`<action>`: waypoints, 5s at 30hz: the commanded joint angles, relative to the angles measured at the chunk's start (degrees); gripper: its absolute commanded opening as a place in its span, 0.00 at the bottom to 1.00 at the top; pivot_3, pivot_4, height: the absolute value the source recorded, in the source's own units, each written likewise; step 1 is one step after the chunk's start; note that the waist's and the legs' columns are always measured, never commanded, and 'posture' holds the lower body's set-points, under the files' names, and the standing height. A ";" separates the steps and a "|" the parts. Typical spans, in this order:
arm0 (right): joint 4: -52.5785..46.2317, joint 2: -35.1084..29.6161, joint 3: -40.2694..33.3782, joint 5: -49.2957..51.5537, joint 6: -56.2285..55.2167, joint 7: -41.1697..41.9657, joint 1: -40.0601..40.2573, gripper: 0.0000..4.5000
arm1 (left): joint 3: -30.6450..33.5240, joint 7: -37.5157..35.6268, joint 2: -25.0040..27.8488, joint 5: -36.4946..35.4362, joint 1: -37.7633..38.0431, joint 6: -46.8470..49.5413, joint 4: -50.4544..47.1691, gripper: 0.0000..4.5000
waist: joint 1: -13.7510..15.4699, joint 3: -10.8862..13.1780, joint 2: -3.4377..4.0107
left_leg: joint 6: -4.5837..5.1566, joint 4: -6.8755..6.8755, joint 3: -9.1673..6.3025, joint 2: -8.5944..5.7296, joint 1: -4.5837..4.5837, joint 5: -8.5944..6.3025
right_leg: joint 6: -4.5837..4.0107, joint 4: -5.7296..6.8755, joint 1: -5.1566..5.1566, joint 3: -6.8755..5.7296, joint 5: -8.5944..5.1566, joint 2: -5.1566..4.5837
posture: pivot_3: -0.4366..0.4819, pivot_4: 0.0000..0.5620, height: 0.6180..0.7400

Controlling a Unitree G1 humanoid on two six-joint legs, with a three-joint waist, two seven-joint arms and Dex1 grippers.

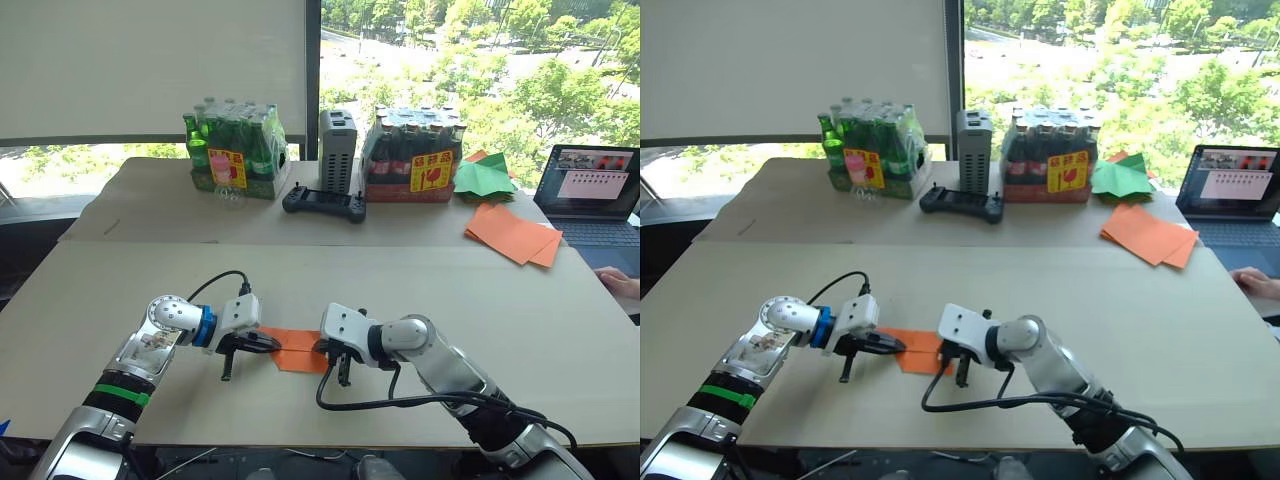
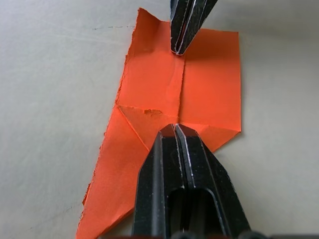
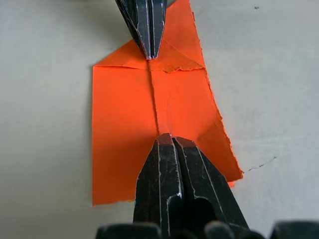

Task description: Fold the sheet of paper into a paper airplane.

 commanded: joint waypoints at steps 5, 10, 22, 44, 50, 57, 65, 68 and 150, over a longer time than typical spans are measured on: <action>0.71 -6.21 -0.35 -0.35 5.56 0.86 4.85 0.01 | -1.22 -0.08 1.02 2.01 0.24 -0.17 1.40 0.00 | 0.24 -0.02 -0.01 | 0.00 0.00 0.00 -0.06 0.00 0.00 | 0.05 -0.02 0.02 0.00 -0.03 -0.07 | 0.48 0.27 0.94; -0.18 -8.39 -0.32 -0.58 5.33 0.70 5.88 0.01 | -1.31 -0.27 0.99 2.02 -0.07 -0.33 1.66 0.00 | 0.23 -0.04 -0.02 | 0.01 0.00 0.01 -0.05 0.04 0.00 | 0.08 -0.03 0.07 0.00 -0.05 -0.07 | 0.48 0.27 0.94; -13.00 -4.74 -12.81 12.43 -1.22 1.50 5.58 0.01 | -1.11 -0.80 1.74 1.35 0.27 0.24 0.23 0.00 | -0.07 0.04 0.01 | 0.02 0.00 0.00 -0.04 -0.16 -0.01 | 0.09 -0.04 -0.13 0.00 -0.05 -0.07 | 0.48 0.27 0.94; 3.73 0.08 0.85 0.64 -3.02 -2.77 0.79 0.01 | -1.49 0.68 -2.61 -0.88 -1.19 5.18 -5.33 0.00 | -0.31 0.05 0.01 | 0.02 0.02 -0.04 -0.04 -0.47 -0.01 | -0.34 -0.08 -0.37 -0.04 0.21 -0.05 | 0.48 0.27 0.94; 3.38 0.31 0.96 0.44 -2.01 -2.76 0.76 0.01 | -2.89 1.64 -3.38 1.34 -1.19 3.42 -2.89 0.00 | -0.31 0.04 0.01 | 0.02 0.02 -0.06 -0.04 -0.44 -0.01 | -0.34 -0.08 -0.33 -0.05 0.21 -0.05 | 0.48 0.27 0.94; 2.53 0.45 1.31 0.24 -1.02 -2.48 0.78 0.01 | -3.05 1.72 -1.04 2.72 -0.46 1.95 -0.32 0.00 | -0.42 0.04 0.01 | 0.02 0.00 -0.05 -0.04 -0.18 -0.01 | -0.34 -0.07 -0.12 -0.05 0.21 -0.04 | 0.48 0.27 0.94; 2.73 0.22 1.82 0.26 -0.95 -2.24 0.68 0.01 | -0.12 2.05 -1.80 -1.90 -1.76 6.48 -1.94 0.00 | -0.53 0.04 0.01 | 0.02 -0.01 -0.05 -0.02 -0.02 -0.01 | 0.04 0.05 -0.04 -0.04 -0.05 -0.01 | 0.48 0.27 0.94; 3.22 0.63 2.32 -0.06 -0.95 -2.36 0.55 0.01 | 1.77 1.43 -3.22 -6.88 -2.20 12.36 -6.56 0.00 | -0.52 0.04 0.01 | 0.02 -0.01 -0.05 -0.02 -0.05 -0.01 | 0.04 0.05 -0.07 -0.04 -0.05 -0.01 | 0.48 0.27 0.94; 5.10 5.64 -14.22 21.93 14.46 0.95 -6.13 0.97 | 22.77 11.80 8.35 -26.08 18.36 32.08 -27.97 0.00 | -1.50 0.21 -0.11 | 0.00 -0.11 -0.20 0.07 -0.84 0.00 | -0.62 0.23 -1.01 -0.14 0.11 0.01 | 0.48 0.27 0.94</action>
